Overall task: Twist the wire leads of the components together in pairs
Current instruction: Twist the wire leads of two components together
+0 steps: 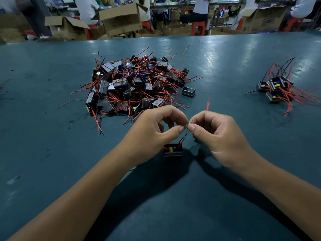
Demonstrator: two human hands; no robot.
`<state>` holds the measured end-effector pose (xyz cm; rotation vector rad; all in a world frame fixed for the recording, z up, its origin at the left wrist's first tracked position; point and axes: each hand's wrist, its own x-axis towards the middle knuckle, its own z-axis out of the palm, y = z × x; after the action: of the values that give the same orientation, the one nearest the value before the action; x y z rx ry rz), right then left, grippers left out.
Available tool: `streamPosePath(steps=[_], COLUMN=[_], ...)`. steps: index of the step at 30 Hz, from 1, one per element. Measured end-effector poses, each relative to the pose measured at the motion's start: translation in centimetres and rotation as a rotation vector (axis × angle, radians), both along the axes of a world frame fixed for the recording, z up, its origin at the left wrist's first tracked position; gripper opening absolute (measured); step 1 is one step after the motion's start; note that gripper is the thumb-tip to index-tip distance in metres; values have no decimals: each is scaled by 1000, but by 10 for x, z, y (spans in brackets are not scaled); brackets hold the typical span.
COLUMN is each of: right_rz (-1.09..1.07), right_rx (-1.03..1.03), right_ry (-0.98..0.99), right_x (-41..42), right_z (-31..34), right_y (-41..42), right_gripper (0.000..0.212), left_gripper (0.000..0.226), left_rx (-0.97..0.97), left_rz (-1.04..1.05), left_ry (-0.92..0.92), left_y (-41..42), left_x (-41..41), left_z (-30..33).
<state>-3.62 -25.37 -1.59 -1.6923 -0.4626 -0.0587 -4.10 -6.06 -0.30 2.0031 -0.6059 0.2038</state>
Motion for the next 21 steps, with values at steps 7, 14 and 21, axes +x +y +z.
streamPosePath(steps=[7,14,21], right_rz=[254,439,477], right_rx=[-28,-70,-114], right_ry=[48,95,143], right_x=[2,3,2], right_z=[12,15,14], right_y=[-12,-18,-17], right_gripper=[7,2,9], left_gripper=[17,19,23], left_rx=[168,292,392], left_rz=[-119,-150,-176], left_ry=[-327,-519,-573], left_y=[6,12,16], left_x=[1,2,1], left_z=[10,14,14])
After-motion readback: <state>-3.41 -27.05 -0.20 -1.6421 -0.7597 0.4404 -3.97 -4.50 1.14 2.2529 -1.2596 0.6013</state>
